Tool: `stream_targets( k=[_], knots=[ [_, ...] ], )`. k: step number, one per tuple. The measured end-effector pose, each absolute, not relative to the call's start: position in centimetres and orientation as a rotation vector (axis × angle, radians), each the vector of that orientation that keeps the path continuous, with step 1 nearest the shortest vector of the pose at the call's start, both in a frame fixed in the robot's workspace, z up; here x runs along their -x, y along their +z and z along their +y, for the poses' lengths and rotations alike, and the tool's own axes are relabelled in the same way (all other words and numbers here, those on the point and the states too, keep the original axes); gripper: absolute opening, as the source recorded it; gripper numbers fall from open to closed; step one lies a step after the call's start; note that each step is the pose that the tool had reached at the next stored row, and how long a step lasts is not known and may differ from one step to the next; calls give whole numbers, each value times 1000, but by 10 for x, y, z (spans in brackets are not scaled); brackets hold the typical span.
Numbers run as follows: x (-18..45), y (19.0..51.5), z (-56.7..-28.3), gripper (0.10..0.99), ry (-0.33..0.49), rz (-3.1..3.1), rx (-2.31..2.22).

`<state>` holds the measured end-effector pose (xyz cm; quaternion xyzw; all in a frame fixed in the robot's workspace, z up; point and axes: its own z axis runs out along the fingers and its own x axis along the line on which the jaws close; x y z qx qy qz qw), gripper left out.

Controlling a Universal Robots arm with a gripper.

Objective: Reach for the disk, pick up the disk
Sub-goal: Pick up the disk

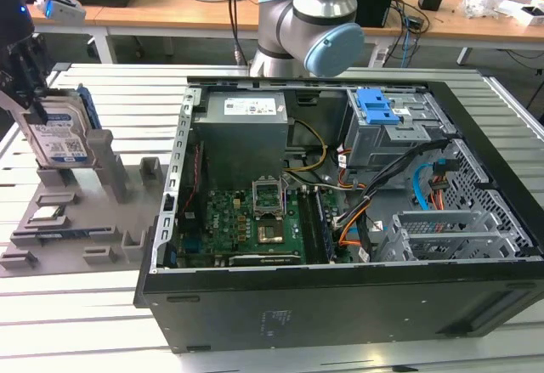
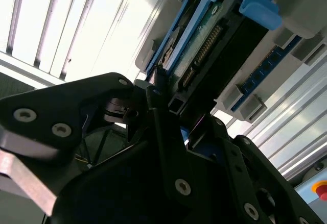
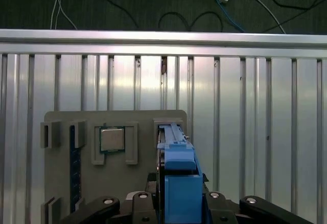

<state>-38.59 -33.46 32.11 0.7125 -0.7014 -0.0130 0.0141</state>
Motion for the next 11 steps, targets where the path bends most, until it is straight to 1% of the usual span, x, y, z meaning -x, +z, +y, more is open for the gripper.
stream_targets(
  k=[11],
  knots=[
    [386, 341, -335, 365, -41, -2184, -2219]
  ],
)
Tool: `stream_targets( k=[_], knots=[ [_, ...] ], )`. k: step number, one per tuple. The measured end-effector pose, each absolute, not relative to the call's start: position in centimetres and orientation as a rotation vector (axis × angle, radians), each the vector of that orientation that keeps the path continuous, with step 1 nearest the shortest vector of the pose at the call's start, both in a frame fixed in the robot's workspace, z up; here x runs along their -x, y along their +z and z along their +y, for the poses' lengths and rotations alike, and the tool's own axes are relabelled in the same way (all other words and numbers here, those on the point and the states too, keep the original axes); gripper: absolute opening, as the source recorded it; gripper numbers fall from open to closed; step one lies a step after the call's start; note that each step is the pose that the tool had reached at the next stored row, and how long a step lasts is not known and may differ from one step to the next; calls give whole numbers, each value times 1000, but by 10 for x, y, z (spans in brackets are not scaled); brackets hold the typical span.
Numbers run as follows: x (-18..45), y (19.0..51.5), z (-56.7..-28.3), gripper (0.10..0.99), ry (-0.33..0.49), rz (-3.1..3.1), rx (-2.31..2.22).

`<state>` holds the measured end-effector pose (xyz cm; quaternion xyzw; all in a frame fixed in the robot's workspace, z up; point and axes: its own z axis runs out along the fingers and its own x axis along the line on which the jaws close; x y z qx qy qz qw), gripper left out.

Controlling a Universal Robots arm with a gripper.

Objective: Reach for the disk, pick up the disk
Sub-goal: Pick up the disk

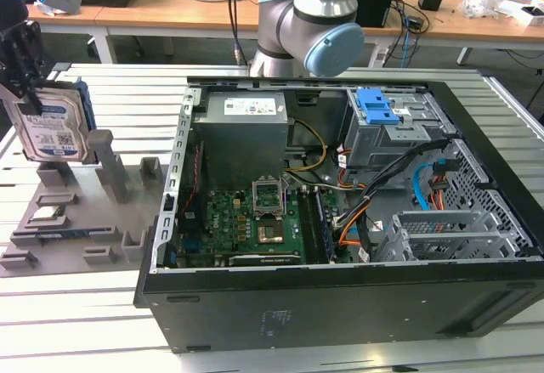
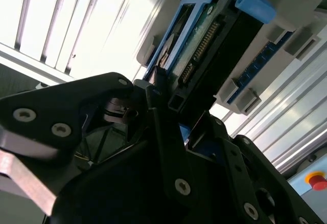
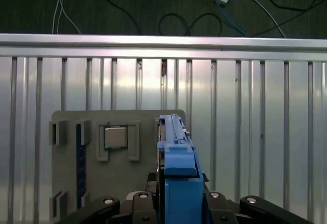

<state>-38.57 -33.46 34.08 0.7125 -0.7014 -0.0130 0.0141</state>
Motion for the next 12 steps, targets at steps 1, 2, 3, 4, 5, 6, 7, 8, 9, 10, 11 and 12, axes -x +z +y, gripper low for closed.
stream_targets(
  k=[1, 2, 3, 4, 5, 6, 7, 8, 9, 10, 11, 12],
  knots=[
    [386, 343, -335, 365, -41, -2184, -2219],
    [386, 345, -335, 365, -41, -2184, -2219],
    [386, 347, -335, 365, -41, -2184, -2219],
    [386, 349, -335, 365, -41, -2184, -2219],
    [386, 351, -335, 365, -41, -2184, -2219],
    [386, 352, -335, 365, -41, -2184, -2219],
    [386, 354, -335, 365, -40, -2184, -2219],
    [386, 356, -335, 365, -41, -2184, -2219],
    [386, 360, -335, 365, -40, -2184, -2219],
    [386, 362, -335, 365, -41, -2184, -2219],
    [386, 363, -335, 365, -41, -2184, -2219],
    [386, 365, -335, 365, -41, -2184, -2219]
  ],
)
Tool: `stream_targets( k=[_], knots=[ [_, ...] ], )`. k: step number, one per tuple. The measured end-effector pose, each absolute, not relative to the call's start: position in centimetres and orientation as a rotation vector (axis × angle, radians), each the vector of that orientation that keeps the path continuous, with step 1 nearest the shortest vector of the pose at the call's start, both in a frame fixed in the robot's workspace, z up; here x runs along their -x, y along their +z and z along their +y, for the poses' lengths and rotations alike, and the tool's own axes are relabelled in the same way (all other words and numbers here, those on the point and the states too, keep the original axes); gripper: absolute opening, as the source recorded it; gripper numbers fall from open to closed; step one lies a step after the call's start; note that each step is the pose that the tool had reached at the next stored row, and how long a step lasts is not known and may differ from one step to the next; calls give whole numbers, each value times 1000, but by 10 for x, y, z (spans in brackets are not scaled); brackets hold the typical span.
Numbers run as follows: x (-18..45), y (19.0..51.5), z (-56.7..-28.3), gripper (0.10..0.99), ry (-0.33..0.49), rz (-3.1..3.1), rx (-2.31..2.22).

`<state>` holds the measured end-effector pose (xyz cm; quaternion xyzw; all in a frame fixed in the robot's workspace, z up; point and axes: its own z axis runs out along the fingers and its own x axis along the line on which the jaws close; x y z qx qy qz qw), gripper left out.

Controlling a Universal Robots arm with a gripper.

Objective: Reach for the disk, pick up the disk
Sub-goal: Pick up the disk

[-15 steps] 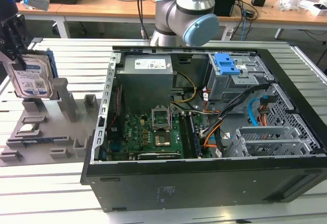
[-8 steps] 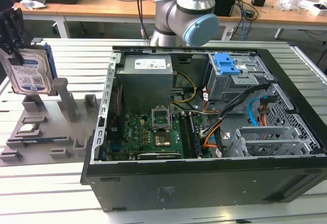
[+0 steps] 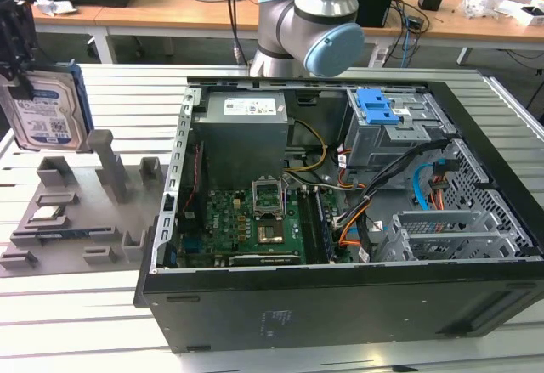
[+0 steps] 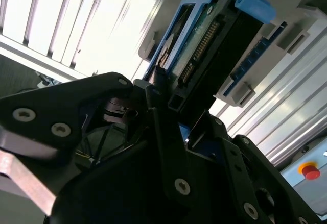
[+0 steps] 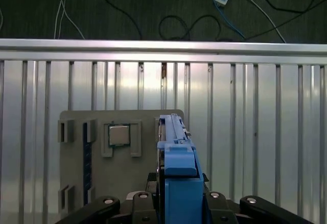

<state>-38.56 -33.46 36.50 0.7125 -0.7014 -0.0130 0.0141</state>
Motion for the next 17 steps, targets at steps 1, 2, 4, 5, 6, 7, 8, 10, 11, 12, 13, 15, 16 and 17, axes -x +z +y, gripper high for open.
stream_targets(
  k=[1, 2, 4, 5, 6, 7, 8, 10, 11, 12, 13, 15, 16, 17],
  knots=[
    [386, 367, -335, 365, -41, -2184, -2219],
    [386, 369, -335, 365, -41, -2184, -2219],
    [386, 376, -335, 365, -40, -2184, -2219],
    [386, 379, -335, 365, -41, -2184, -2218],
    [386, 380, -335, 365, -40, -2184, -2219],
    [386, 382, -335, 365, -40, -2184, -2219],
    [386, 384, -335, 365, -41, -2184, -2219],
    [386, 388, -335, 365, -40, -2184, -2219],
    [386, 390, -335, 365, -40, -2184, -2219],
    [386, 393, -335, 365, -41, -2184, -2219],
    [386, 396, -335, 365, -41, -2184, -2219],
    [386, 399, -335, 365, -40, -2184, -2219],
    [386, 402, -335, 365, -40, -2184, -2219],
    [386, 404, -335, 365, -41, -2184, -2219]
  ],
)
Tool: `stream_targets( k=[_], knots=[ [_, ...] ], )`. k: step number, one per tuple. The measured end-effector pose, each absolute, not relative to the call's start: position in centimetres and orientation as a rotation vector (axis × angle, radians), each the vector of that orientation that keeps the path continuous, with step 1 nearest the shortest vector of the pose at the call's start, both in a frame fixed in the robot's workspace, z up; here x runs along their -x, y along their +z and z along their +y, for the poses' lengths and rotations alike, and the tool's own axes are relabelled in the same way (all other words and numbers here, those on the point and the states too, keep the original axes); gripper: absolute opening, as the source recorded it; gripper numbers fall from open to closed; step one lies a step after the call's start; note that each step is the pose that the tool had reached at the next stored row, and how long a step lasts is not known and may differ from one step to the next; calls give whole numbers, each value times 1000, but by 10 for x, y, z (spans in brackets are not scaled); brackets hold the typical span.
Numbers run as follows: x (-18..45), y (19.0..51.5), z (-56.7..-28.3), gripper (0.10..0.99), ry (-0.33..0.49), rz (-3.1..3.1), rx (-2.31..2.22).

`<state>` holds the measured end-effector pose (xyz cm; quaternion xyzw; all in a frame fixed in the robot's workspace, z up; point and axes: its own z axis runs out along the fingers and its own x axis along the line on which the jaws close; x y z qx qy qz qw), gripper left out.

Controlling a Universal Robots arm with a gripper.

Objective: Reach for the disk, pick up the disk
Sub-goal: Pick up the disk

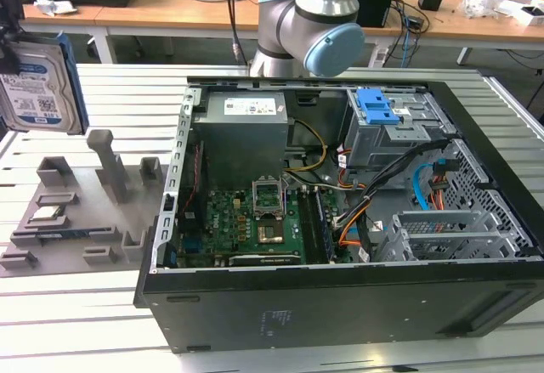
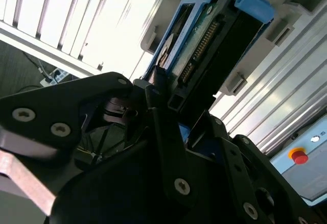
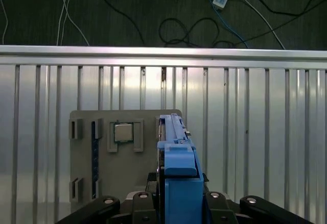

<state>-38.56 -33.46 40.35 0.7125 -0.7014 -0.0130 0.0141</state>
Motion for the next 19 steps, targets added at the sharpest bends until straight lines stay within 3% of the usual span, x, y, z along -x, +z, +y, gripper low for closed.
stream_targets(
  k=[19],
  knots=[
    [386, 446, -335, 365, -40, -2184, -2219]
  ],
)
